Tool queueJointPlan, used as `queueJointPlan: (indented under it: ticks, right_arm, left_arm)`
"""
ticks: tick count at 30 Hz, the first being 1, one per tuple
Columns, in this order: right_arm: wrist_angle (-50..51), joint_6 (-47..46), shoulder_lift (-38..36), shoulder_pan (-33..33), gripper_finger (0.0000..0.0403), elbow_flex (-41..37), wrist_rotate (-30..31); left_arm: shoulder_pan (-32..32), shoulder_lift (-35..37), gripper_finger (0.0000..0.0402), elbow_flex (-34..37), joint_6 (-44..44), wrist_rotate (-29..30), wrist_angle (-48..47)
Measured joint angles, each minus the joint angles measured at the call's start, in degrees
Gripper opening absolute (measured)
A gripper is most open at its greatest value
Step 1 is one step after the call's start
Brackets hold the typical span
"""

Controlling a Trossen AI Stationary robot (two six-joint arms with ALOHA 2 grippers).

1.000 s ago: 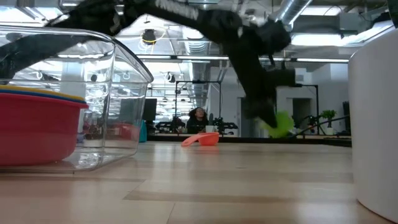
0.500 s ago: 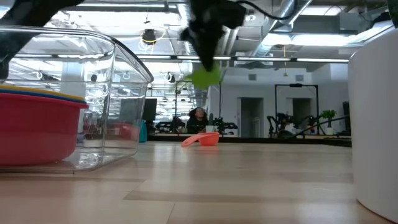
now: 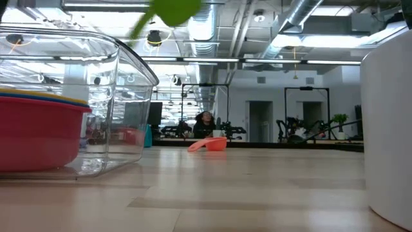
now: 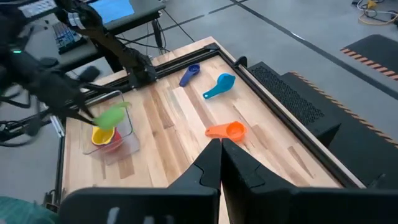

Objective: Nest measuring cups in basket
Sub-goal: Stack the green measuring cup on top of the yellow measuring cup in the transparent bin

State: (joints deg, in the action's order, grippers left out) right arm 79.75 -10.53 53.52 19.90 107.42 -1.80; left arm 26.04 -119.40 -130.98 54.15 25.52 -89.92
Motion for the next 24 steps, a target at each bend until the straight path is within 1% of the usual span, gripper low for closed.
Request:
queueJointPlan:
  ticks: [3, 8, 10, 12, 14, 16, 19, 24]
  right_arm:
    - [0.0, -1.3, 0.0, 0.0, 0.0027, 0.0, -1.1]
    - [0.1, -3.4, 0.0, 0.0, 0.0027, 0.0, -1.5]
    - [0.2, -3.5, 0.0, 0.0, 0.0027, 0.0, -1.5]
    - [0.2, -3.6, 0.0, 0.0, 0.0027, 0.0, -1.5]
    - [0.2, -3.6, 0.0, 0.0, 0.0027, 0.0, -1.5]
    - [0.2, -3.2, 0.0, 0.0, 0.0027, 0.0, -1.5]
    - [0.2, -2.7, 0.0, 0.0, 0.0027, 0.0, -1.5]
    - [0.9, -2.5, 0.0, 0.0, 0.0027, 0.0, -1.5]
  left_arm:
    - [4.7, 2.0, 0.0, 4.1, 10.2, 1.0, 0.0]
    - [10.7, 4.4, 0.0, 12.4, 31.2, -1.4, -0.3]
    - [12.3, 4.4, 0.0, 14.0, 38.4, -3.4, 0.0]
    - [13.6, 4.3, 0.0, 14.6, 43.8, -5.6, -0.1]
    - [14.6, 4.3, 0.0, 14.8, 48.7, -6.4, -0.2]
    - [15.4, 4.1, 0.0, 14.9, 51.1, -6.6, -0.1]
    - [15.5, 4.1, 0.0, 14.9, 51.5, -5.8, -0.1]
    - [13.2, 4.1, 0.0, 15.9, 47.0, -7.7, -0.1]
